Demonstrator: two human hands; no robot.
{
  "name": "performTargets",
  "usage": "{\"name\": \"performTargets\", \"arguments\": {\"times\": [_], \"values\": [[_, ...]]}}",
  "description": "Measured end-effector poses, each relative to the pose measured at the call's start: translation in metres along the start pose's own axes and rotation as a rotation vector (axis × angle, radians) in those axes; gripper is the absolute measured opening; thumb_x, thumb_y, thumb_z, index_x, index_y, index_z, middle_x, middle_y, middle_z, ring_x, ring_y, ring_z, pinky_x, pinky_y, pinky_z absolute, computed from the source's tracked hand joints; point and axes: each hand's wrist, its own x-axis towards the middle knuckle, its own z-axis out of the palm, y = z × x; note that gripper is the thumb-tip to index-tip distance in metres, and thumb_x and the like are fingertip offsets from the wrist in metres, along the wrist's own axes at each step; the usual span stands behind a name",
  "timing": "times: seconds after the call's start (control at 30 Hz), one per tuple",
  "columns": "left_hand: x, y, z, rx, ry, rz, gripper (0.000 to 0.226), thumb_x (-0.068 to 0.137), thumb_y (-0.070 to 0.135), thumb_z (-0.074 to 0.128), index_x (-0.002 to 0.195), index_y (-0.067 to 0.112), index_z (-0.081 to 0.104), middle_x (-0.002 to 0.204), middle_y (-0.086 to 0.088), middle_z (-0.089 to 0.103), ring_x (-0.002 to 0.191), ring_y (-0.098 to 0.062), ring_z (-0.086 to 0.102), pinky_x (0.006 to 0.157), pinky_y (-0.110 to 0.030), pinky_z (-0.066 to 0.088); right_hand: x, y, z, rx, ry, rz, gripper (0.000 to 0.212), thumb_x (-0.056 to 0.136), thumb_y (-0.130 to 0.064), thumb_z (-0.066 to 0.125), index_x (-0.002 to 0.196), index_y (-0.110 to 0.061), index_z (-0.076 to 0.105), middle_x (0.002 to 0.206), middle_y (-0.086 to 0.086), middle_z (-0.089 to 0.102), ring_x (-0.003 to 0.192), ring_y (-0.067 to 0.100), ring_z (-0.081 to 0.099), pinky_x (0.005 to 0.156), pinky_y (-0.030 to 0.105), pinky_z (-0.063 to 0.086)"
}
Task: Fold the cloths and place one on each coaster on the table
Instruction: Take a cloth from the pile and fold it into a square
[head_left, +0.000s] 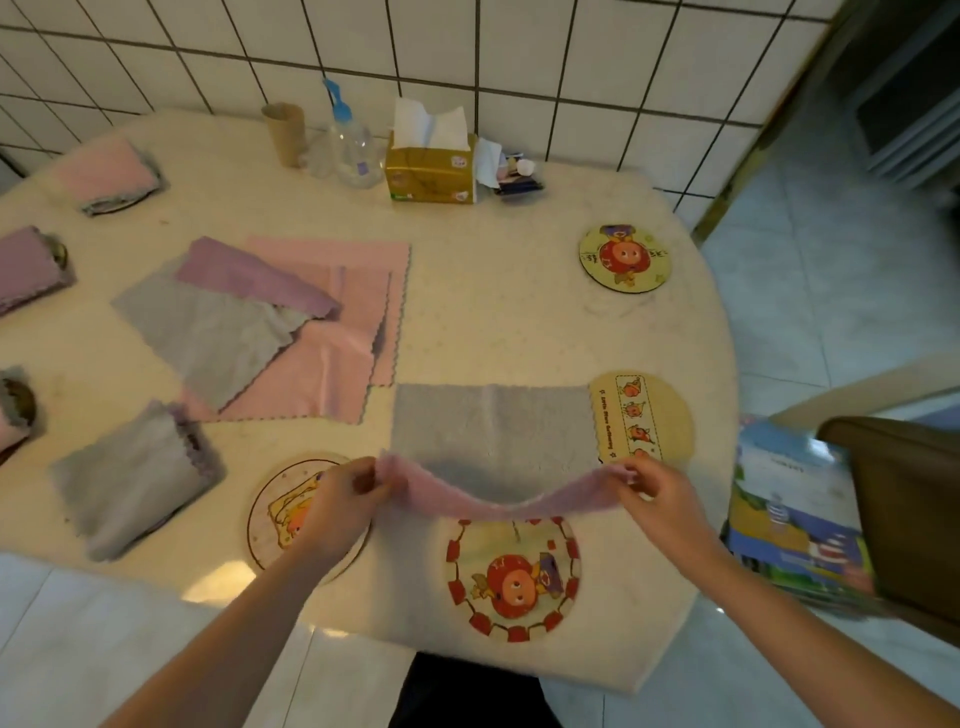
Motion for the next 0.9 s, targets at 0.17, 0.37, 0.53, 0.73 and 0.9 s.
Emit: {"name": "performTargets", "arguments": {"times": [0.17, 0.37, 0.53, 0.73, 0.9], "values": [[0.048, 0.011, 0.01, -0.215, 0.103, -0.181, 0.022, 0.088, 0.018, 0.065, 0.077, -0.001, 0.063, 0.068, -0.008, 0.056, 0.064, -0.018, 0.05, 0.059, -0.029, 0.04, 0.063, -0.004, 0.015, 0.28, 0.145, 0.282, 0.016, 0.09, -0.012, 0.058, 0.106, -0.016, 0.063, 0.102, -0.001, 0.068, 0.098, 0.018, 0.063, 0.088, 0.039, 0.053], [0.09, 0.006, 0.02, -0.164, 0.118, -0.171, 0.018, 0.091, 0.019, 0.06, 0.084, 0.002, 0.063, 0.072, -0.006, 0.061, 0.067, -0.02, 0.054, 0.061, -0.032, 0.042, 0.103, 0.002, 0.023, 0.177, 0.157, 0.381, 0.018, 0.092, -0.015, 0.055, 0.108, -0.021, 0.062, 0.103, -0.004, 0.065, 0.099, 0.017, 0.061, 0.089, 0.037, 0.05], [0.096, 0.003, 0.025, -0.092, 0.132, -0.167, 0.019, 0.092, 0.026, 0.059, 0.083, 0.009, 0.06, 0.074, -0.004, 0.062, 0.067, -0.018, 0.054, 0.056, -0.029, 0.038, 0.116, 0.006, 0.025, 0.086, 0.204, 0.397, 0.015, 0.09, -0.016, 0.06, 0.103, -0.01, 0.062, 0.095, 0.0, 0.064, 0.087, 0.015, 0.059, 0.07, 0.021, 0.045], [0.107, 0.005, 0.024, -0.055, 0.18, -0.23, 0.025, 0.091, 0.035, 0.061, 0.081, 0.012, 0.057, 0.075, -0.005, 0.06, 0.067, -0.022, 0.054, 0.053, -0.029, 0.038, 0.123, 0.006, 0.026, 0.026, 0.231, 0.43, 0.016, 0.09, -0.024, 0.06, 0.098, -0.011, 0.062, 0.091, 0.002, 0.063, 0.079, 0.015, 0.057, 0.063, 0.024, 0.043], [0.109, 0.004, 0.028, -0.037, 0.259, -0.319, 0.027, 0.088, 0.036, 0.063, 0.09, 0.01, 0.058, 0.085, -0.008, 0.062, 0.079, -0.027, 0.057, 0.054, -0.028, 0.035, 0.129, 0.007, 0.027, -0.053, 0.218, 0.445, 0.019, 0.089, -0.024, 0.061, 0.098, -0.008, 0.064, 0.095, 0.006, 0.065, 0.08, 0.017, 0.056, 0.067, 0.026, 0.04]]}}
